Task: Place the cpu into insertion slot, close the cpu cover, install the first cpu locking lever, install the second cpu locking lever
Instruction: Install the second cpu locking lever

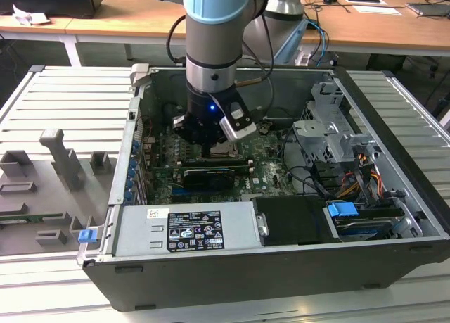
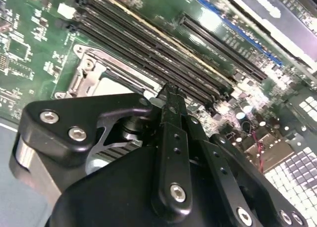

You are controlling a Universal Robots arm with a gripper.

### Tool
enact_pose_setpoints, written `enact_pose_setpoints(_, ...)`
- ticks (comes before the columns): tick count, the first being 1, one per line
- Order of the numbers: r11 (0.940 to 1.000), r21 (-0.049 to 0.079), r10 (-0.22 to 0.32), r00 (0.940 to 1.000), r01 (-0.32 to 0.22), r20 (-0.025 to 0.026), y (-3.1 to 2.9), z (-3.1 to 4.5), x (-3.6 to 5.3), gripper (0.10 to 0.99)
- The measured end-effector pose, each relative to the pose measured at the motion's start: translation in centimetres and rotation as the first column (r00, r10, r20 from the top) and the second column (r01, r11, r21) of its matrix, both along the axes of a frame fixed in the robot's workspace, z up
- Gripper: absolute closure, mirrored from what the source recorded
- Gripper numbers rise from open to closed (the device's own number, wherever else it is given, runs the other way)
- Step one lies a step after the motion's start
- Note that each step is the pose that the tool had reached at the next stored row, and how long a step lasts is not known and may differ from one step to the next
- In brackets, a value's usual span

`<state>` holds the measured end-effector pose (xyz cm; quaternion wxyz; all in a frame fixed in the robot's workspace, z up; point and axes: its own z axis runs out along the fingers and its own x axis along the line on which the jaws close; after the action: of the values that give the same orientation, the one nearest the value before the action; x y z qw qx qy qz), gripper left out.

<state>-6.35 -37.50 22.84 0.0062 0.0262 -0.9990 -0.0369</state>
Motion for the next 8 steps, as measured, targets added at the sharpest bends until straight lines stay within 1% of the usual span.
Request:
enact_pose_setpoints(2,1.0,0.007,0.0,1.0,0.0,0.0,-0.17,-0.09,-0.18,0.98)
enact_pose_setpoints(5,0.9996,0.027,0.004,1.0,-0.004,0.0001,-0.27,-0.38,-0.52,0.98)
enact_pose_setpoints(6,0.9995,0.03,0.005,1.0,-0.005,0.0002,-0.26,-0.55,-0.57,0.98)
enact_pose_setpoints(8,0.9995,0.032,0.006,1.0,-0.006,0.0001,-0.27,-0.88,-0.59,0.98)
